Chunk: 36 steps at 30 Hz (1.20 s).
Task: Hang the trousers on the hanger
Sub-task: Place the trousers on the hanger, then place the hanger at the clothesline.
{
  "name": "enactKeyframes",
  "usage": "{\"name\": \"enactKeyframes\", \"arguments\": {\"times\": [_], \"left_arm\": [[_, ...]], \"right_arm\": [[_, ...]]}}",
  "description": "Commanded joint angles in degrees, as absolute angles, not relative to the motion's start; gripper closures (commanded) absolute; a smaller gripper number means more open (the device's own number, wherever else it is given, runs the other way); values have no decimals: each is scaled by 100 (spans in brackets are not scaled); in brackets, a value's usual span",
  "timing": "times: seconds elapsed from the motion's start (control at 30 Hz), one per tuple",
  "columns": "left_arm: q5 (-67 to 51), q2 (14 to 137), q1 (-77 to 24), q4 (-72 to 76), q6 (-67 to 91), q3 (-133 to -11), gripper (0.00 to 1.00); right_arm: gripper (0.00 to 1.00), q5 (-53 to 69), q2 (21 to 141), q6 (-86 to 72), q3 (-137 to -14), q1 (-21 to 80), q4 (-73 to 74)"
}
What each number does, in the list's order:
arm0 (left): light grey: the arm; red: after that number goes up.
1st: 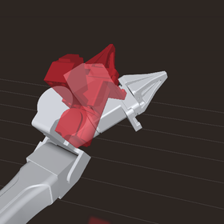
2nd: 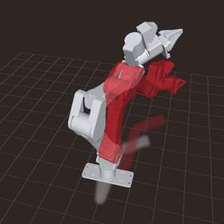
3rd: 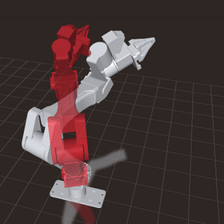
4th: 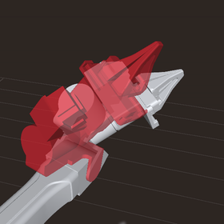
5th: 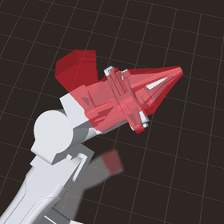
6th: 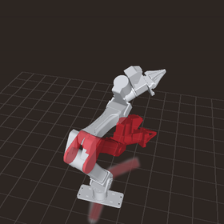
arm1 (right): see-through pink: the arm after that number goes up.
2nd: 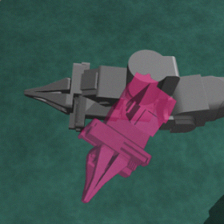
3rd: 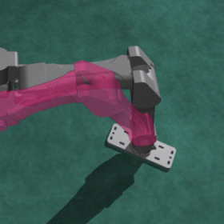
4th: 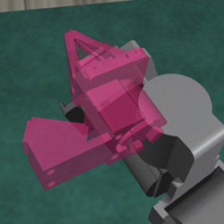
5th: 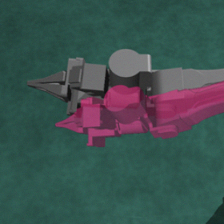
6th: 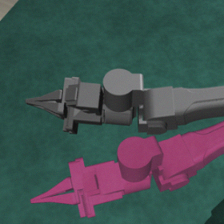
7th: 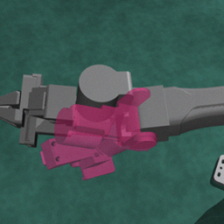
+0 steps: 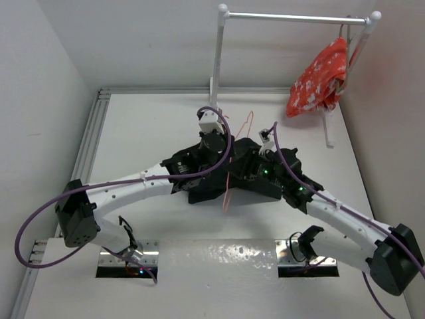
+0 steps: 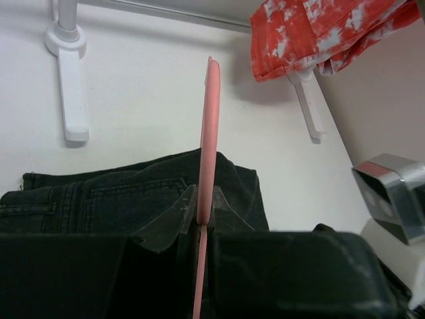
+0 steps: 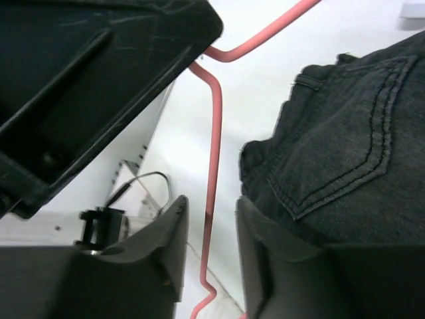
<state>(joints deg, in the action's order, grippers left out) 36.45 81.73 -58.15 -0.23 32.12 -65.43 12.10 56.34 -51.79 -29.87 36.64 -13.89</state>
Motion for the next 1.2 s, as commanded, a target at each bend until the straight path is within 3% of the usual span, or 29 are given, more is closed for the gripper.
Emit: {"name": "enactKeyframes", "arguments": {"times": [0.0, 0.17, 0.23, 0.4, 0.5, 0.53, 0.7, 0.93, 1.17], "left_arm": [[3551, 7814, -5871, 396, 3156, -7057, 100], [3551, 7831, -5889, 334, 3050, -7286, 100], [3542, 7848, -5889, 395, 2997, -7382, 100], [3507, 7893, -5889, 430, 2769, -7567, 100], [3445, 7849, -5889, 361, 2576, -7769, 78], [3428, 7805, -5889, 343, 2488, -7787, 66], [3173, 7199, -5880, 273, 2329, -7848, 45], [3208, 6074, -5889, 159, 2425, -7243, 45], [3313, 5283, -5889, -139, 2812, -6057, 47]], "right_arm": [[67, 1178, 5757, -5466, -3199, 3744, -2072], [84, 1221, 5958, -5642, -3331, 3805, -2276], [100, 1187, 5924, -5826, -3261, 3841, -2487], [100, 687, 5669, -6283, -3225, 3841, -2751], [100, 493, 5485, -6372, -3471, 3841, -2585], [100, 370, 5458, -6363, -3611, 3841, -2532], [100, 220, 5475, -6197, -4322, 3806, -2163], [100, 193, 5835, -5950, -5167, 3560, -1820], [100, 921, 6749, -5968, -6807, 2243, -1126]]}}
